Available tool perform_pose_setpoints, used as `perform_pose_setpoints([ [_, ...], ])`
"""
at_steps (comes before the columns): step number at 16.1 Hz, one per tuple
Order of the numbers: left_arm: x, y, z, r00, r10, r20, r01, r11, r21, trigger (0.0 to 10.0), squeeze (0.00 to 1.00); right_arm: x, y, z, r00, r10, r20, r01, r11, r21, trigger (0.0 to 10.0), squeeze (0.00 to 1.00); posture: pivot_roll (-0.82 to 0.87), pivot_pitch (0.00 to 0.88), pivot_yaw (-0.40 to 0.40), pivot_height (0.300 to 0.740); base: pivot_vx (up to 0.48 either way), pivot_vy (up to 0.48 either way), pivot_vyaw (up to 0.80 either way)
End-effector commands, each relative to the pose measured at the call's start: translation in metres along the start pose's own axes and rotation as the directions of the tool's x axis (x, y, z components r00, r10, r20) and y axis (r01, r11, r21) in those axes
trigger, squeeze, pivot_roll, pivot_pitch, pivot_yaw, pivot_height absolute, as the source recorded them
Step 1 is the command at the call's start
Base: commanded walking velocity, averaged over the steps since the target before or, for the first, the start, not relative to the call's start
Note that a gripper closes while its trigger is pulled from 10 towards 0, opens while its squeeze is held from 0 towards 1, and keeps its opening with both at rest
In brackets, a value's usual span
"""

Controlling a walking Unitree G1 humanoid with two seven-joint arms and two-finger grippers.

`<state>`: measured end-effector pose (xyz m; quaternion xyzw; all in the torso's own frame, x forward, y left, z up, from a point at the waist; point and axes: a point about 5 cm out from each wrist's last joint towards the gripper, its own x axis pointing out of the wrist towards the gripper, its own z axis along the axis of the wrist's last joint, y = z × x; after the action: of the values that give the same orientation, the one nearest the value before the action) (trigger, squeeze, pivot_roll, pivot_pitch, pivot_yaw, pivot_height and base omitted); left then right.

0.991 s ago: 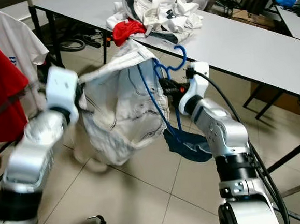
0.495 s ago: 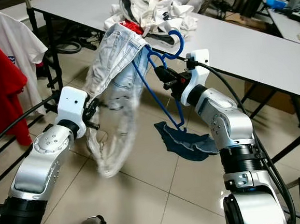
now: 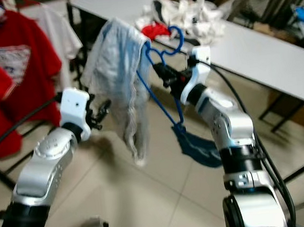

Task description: Hang hanger

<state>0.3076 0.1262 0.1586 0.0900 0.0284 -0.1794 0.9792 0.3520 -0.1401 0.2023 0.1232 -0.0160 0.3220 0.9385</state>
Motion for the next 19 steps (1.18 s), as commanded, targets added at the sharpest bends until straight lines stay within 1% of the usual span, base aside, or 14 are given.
perform_pose_setpoints([
  [1,0.0,-0.007,0.006,0.999,-0.038,0.023,0.038,0.999,-0.013,10.0,1.0,-0.007,-0.005,0.02,0.994,-0.017,0.109,0.02,0.999,-0.026,10.0,0.0,0.15,0.034,-0.163,0.74,0.0,0.0,0.0],
  [3,-0.004,-0.005,0.01,0.997,-0.055,0.047,0.057,0.998,-0.041,10.0,1.0,-0.008,-0.005,0.015,0.992,-0.044,0.119,0.044,0.999,0.002,10.0,0.0,0.14,0.042,-0.155,0.74,0.0,0.0,0.0],
  [4,-0.008,-0.007,0.014,0.993,-0.087,0.077,0.092,0.994,-0.064,10.0,1.0,-0.009,-0.005,0.012,0.989,-0.071,0.13,0.068,0.997,0.029,10.0,0.0,0.14,0.045,-0.148,0.74,0.0,0.0,0.0],
  [5,-0.01,-0.008,0.017,0.99,-0.104,0.094,0.11,0.992,-0.067,10.0,1.0,-0.01,-0.006,0.011,0.988,-0.083,0.133,0.079,0.996,0.036,10.0,0.0,0.14,0.045,-0.148,0.74,0.0,0.0,0.0],
  [6,-0.012,-0.008,0.019,0.99,-0.097,0.105,0.109,0.986,-0.123,10.0,1.0,-0.01,-0.007,0.009,0.986,-0.096,0.136,0.091,0.995,0.045,10.0,0.0,0.14,0.048,-0.14,0.74,0.0,0.0,0.0],
  [7,-0.016,-0.004,0.022,0.991,-0.076,0.109,0.093,0.982,-0.162,10.0,0.0,-0.012,-0.008,0.008,0.983,-0.115,0.143,0.108,0.993,0.057,10.0,0.0,0.15,0.051,-0.135,0.74,0.0,0.0,0.0],
  [8,-0.017,0.0,0.025,0.989,-0.067,0.131,0.083,0.99,-0.118,10.0,0.0,-0.013,-0.008,0.007,0.982,-0.123,0.146,0.115,0.991,0.061,10.0,0.0,0.15,0.051,-0.135,0.74,0.0,0.0,0.0],
  [11,-0.017,0.002,0.022,0.991,-0.049,0.127,0.057,0.997,-0.06,10.0,0.0,-0.015,-0.007,0.006,0.981,-0.131,0.145,0.123,0.991,0.061,10.0,0.0,0.15,0.051,-0.132,0.74,0.0,0.0,0.0],
  [15,-0.016,0.003,0.019,0.993,-0.043,0.109,0.051,0.996,-0.074,10.0,0.0,-0.014,-0.006,0.006,0.981,-0.134,0.143,0.128,0.99,0.055,10.0,0.0,0.14,0.05,-0.131,0.74,0.0,0.0,0.0],
  [19,-0.016,0.004,0.015,0.994,-0.036,0.1,0.045,0.995,-0.086,10.0,0.0,-0.014,-0.007,0.007,0.981,-0.134,0.139,0.129,0.991,0.046,10.0,0.0,0.14,0.046,-0.137,0.74,0.267,0.0,0.0],
])
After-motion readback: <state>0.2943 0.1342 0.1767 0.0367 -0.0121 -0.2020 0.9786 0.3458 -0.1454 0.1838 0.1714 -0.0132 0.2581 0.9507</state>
